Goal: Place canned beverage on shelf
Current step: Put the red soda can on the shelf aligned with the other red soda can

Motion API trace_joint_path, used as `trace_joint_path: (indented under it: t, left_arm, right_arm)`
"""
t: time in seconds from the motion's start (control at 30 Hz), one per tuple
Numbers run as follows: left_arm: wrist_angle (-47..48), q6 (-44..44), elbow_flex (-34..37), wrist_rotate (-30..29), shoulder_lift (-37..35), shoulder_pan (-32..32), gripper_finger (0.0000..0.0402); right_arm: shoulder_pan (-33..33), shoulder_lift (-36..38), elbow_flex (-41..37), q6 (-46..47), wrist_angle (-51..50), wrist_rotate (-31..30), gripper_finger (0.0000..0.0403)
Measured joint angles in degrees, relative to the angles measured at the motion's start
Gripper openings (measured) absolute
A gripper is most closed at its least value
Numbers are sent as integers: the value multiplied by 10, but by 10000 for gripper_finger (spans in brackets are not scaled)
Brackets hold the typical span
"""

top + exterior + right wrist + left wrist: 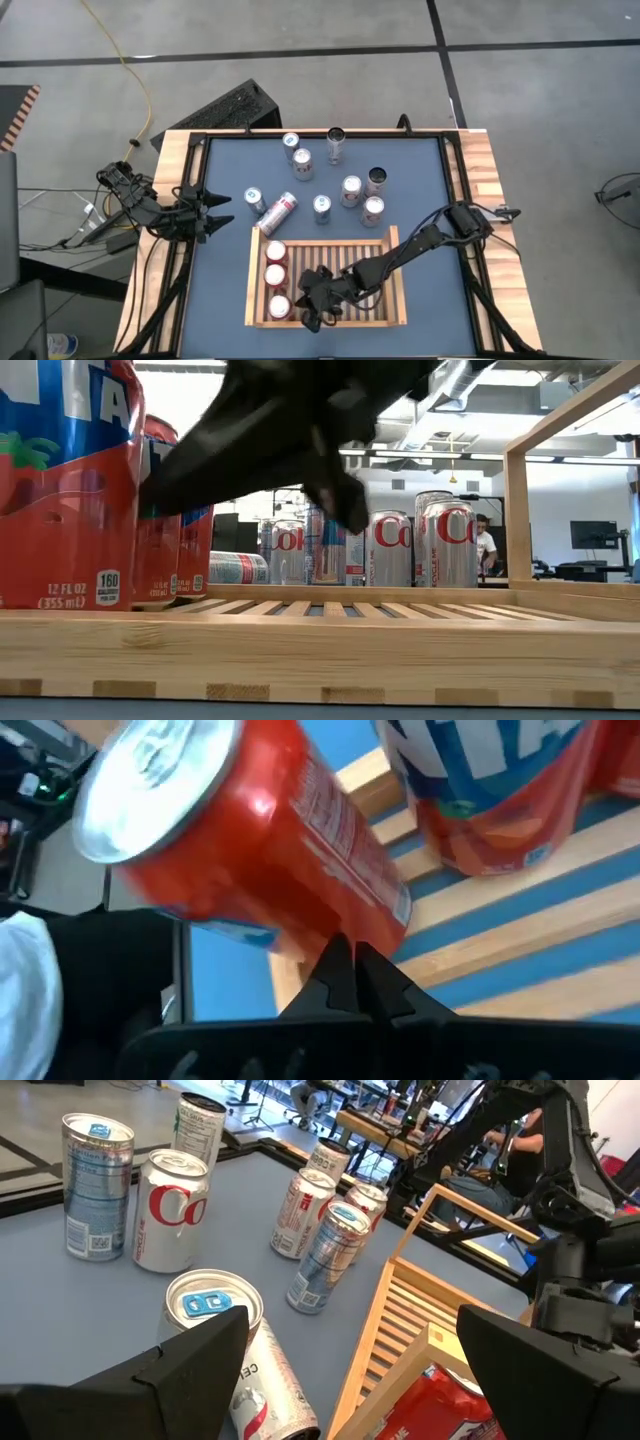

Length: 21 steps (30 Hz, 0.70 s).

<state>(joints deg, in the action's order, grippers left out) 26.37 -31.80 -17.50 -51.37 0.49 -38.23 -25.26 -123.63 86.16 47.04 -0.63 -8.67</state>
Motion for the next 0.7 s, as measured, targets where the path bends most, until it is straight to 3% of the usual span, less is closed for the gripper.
trace_joint_path:
  t: [0.43, 0.7]
  left_arm:
    - [4, -1, 0, 0, 0, 0, 348]
    - [3, -1, 0, 0, 0, 0, 348]
  right_arm:
    - [9, -14, 21, -25, -12, 13, 0]
    - [-13, -14, 21, 18, -45, -14, 0]
